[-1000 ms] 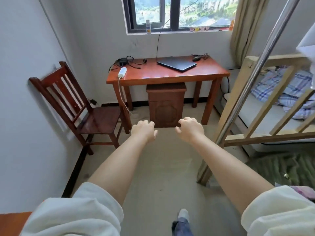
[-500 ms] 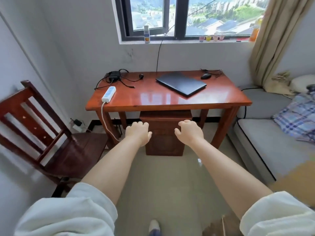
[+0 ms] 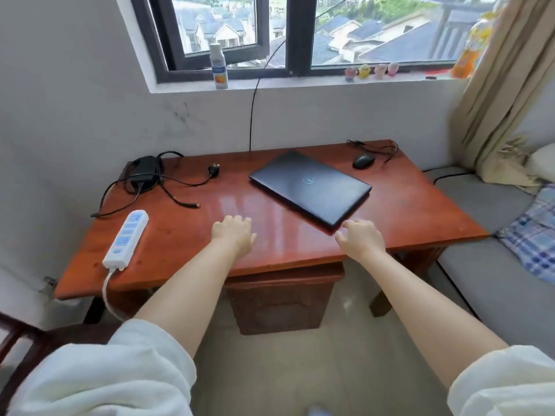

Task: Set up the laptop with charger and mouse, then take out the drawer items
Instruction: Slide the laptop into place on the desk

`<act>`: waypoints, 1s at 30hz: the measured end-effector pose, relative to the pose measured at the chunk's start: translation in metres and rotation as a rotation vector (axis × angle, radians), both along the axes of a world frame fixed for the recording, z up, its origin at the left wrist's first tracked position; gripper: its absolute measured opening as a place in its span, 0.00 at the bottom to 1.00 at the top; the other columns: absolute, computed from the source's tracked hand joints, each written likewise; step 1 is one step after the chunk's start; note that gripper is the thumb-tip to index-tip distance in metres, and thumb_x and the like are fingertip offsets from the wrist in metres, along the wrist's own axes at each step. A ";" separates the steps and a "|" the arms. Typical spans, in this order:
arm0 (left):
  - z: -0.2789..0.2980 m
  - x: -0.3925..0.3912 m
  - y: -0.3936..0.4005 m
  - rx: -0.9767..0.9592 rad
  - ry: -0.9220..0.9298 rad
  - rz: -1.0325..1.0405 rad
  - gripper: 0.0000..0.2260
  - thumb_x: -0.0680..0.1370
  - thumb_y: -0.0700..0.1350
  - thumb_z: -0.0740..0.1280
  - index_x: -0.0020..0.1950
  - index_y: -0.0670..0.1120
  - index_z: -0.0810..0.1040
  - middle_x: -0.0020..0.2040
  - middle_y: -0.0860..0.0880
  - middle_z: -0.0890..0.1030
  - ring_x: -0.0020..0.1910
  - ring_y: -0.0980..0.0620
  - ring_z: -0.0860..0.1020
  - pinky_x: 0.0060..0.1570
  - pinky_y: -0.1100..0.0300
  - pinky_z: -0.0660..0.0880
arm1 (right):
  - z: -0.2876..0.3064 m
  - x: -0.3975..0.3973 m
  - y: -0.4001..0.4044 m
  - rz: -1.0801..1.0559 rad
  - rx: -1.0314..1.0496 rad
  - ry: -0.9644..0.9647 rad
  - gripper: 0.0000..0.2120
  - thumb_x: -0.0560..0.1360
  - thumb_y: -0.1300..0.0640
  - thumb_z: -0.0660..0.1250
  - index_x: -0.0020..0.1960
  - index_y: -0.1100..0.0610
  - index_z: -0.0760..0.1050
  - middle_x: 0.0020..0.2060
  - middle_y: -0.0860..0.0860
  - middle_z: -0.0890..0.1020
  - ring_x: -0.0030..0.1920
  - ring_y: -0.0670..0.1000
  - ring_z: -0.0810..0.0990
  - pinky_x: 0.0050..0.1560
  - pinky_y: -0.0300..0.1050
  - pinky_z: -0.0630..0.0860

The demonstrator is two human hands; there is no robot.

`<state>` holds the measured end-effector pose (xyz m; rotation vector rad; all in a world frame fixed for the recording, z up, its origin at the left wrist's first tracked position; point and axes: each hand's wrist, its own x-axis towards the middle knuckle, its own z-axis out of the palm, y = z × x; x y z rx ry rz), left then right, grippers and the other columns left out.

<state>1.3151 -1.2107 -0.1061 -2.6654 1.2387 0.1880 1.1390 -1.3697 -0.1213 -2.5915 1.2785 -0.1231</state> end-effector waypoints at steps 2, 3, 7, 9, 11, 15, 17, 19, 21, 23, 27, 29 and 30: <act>-0.008 0.031 -0.039 0.008 0.004 -0.035 0.18 0.81 0.52 0.53 0.66 0.43 0.67 0.66 0.43 0.72 0.65 0.42 0.69 0.59 0.49 0.70 | -0.009 0.024 -0.039 -0.049 0.037 0.005 0.15 0.76 0.55 0.58 0.58 0.63 0.74 0.59 0.61 0.77 0.62 0.60 0.71 0.58 0.51 0.71; -0.013 0.047 -0.059 0.011 0.007 -0.048 0.18 0.81 0.52 0.53 0.65 0.43 0.67 0.66 0.43 0.71 0.65 0.42 0.69 0.59 0.49 0.70 | -0.015 0.036 -0.059 -0.075 0.061 0.012 0.15 0.76 0.55 0.58 0.56 0.63 0.75 0.58 0.61 0.77 0.61 0.61 0.71 0.58 0.51 0.71; -0.037 0.104 -0.138 0.015 0.025 -0.047 0.17 0.81 0.52 0.54 0.64 0.43 0.67 0.66 0.43 0.71 0.66 0.42 0.68 0.61 0.49 0.69 | -0.045 0.080 -0.139 -0.184 0.152 0.015 0.15 0.76 0.55 0.58 0.56 0.63 0.74 0.58 0.62 0.76 0.61 0.61 0.71 0.57 0.50 0.72; -0.049 0.131 -0.175 0.015 0.058 -0.011 0.17 0.81 0.52 0.55 0.64 0.43 0.67 0.66 0.43 0.71 0.66 0.43 0.68 0.61 0.50 0.69 | -0.059 0.099 -0.176 -0.251 0.183 0.034 0.17 0.77 0.54 0.58 0.60 0.62 0.72 0.60 0.61 0.76 0.62 0.61 0.71 0.60 0.51 0.70; -0.062 0.155 -0.208 0.010 0.098 0.026 0.17 0.80 0.51 0.55 0.64 0.43 0.68 0.66 0.43 0.72 0.66 0.43 0.68 0.61 0.50 0.69 | -0.073 0.112 -0.206 -0.351 0.199 0.056 0.18 0.76 0.52 0.59 0.62 0.61 0.71 0.61 0.61 0.75 0.63 0.61 0.70 0.64 0.53 0.67; -0.088 0.193 -0.257 0.018 0.159 0.076 0.17 0.80 0.52 0.56 0.63 0.42 0.68 0.66 0.42 0.72 0.66 0.43 0.68 0.60 0.50 0.70 | -0.099 0.132 -0.245 -0.596 0.335 0.044 0.24 0.75 0.48 0.62 0.64 0.61 0.67 0.64 0.62 0.72 0.66 0.61 0.67 0.65 0.55 0.64; -0.099 0.213 -0.279 0.022 0.165 0.082 0.19 0.80 0.53 0.57 0.64 0.41 0.68 0.66 0.42 0.72 0.66 0.42 0.68 0.61 0.50 0.70 | -0.109 0.144 -0.255 -0.698 0.402 0.006 0.26 0.74 0.46 0.63 0.64 0.61 0.64 0.63 0.62 0.73 0.65 0.61 0.68 0.64 0.55 0.64; -0.108 0.232 -0.300 0.033 0.166 0.101 0.21 0.79 0.55 0.59 0.64 0.41 0.68 0.66 0.41 0.72 0.66 0.41 0.68 0.61 0.49 0.70 | -0.116 0.154 -0.262 -0.777 0.446 -0.051 0.28 0.72 0.45 0.66 0.63 0.62 0.63 0.62 0.63 0.73 0.64 0.62 0.70 0.63 0.55 0.65; -0.116 0.249 -0.324 0.023 0.180 0.115 0.25 0.77 0.59 0.60 0.65 0.41 0.67 0.66 0.39 0.71 0.66 0.40 0.68 0.63 0.49 0.69 | -0.124 0.160 -0.267 -0.864 0.485 -0.131 0.30 0.71 0.46 0.68 0.64 0.63 0.61 0.63 0.64 0.72 0.63 0.63 0.70 0.63 0.57 0.65; -0.123 0.266 -0.348 -0.041 0.281 0.184 0.31 0.74 0.61 0.63 0.67 0.40 0.65 0.67 0.38 0.69 0.67 0.38 0.67 0.65 0.48 0.67 | -0.129 0.164 -0.271 -0.928 0.504 -0.205 0.33 0.71 0.47 0.69 0.66 0.62 0.59 0.64 0.64 0.70 0.64 0.63 0.69 0.63 0.58 0.66; -0.143 0.291 -0.381 -0.209 0.482 0.340 0.37 0.69 0.60 0.70 0.69 0.42 0.62 0.68 0.37 0.68 0.68 0.37 0.65 0.67 0.46 0.64 | -0.139 0.177 -0.275 -1.070 0.494 -0.289 0.37 0.69 0.48 0.72 0.69 0.60 0.57 0.66 0.64 0.67 0.65 0.64 0.66 0.64 0.58 0.65; -0.154 0.297 -0.388 -0.232 0.483 0.363 0.38 0.67 0.60 0.72 0.69 0.43 0.63 0.68 0.37 0.68 0.68 0.38 0.65 0.67 0.45 0.64 | -0.144 0.186 -0.274 -1.135 0.492 -0.294 0.38 0.68 0.48 0.72 0.70 0.59 0.56 0.66 0.63 0.65 0.66 0.64 0.64 0.64 0.57 0.65; -0.157 0.300 -0.390 -0.238 0.501 0.377 0.38 0.66 0.61 0.73 0.68 0.43 0.65 0.67 0.38 0.69 0.68 0.38 0.65 0.67 0.45 0.64 | -0.145 0.189 -0.273 -1.169 0.493 -0.301 0.39 0.68 0.48 0.72 0.70 0.59 0.55 0.66 0.63 0.65 0.66 0.64 0.63 0.64 0.57 0.65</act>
